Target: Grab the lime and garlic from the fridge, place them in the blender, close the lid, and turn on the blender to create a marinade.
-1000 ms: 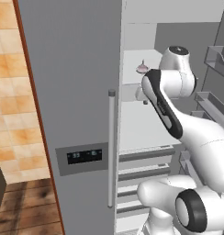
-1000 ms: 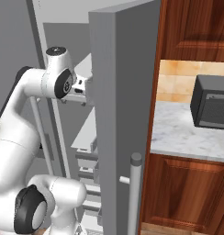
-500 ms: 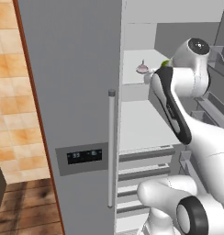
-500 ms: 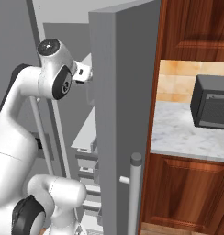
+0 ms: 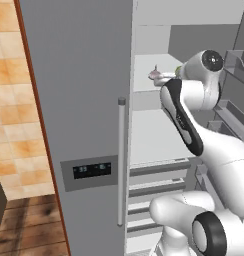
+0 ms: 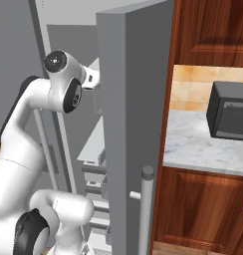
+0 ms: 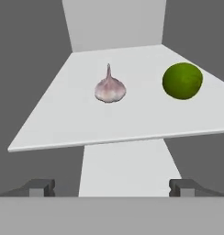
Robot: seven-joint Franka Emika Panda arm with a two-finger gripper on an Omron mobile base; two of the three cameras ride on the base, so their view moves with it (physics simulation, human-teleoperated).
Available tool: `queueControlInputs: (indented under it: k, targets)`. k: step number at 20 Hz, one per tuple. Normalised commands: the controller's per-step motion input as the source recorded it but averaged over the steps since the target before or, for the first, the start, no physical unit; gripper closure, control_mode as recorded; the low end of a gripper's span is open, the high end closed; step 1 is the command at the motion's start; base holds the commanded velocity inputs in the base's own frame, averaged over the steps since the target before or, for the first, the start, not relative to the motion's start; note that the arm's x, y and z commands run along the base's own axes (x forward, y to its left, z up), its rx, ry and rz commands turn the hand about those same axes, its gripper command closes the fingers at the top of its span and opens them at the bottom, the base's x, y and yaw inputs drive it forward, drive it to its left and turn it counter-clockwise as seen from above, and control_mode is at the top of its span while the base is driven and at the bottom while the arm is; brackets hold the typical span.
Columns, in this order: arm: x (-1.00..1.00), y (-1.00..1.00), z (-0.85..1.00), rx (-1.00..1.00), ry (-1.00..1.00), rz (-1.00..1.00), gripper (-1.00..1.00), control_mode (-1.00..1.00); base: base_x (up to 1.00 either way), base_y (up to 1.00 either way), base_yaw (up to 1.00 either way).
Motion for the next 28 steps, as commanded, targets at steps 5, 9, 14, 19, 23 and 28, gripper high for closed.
queueControlInputs:
  k: [5, 9, 14, 19, 23, 28]
  targets:
    - [0.45, 0.00, 0.15, 0.00, 0.07, 0.00, -1.00, -1.00, 0.00, 0.00, 0.00]
    - [0.63, 0.00, -0.04, 0.00, 0.09, 0.00, -1.00, -1.00, 0.00, 0.00, 0.00]
    - [0.60, 0.00, -0.08, 0.00, 0.01, 0.00, -1.00, -1.00, 0.00, 0.00, 0.00]
    - [0.47, 0.00, -0.25, 0.00, 0.00, 0.00, -1.00, -1.00, 0.00, 0.00, 0.00]
    - [0.53, 0.00, -0.27, 0.00, 0.01, 0.00, -1.00, -1.00, 0.00, 0.00, 0.00]
    - [0.57, 0.00, -0.10, 0.00, 0.04, 0.00, -1.00, -1.00, 0.00, 0.00, 0.00]
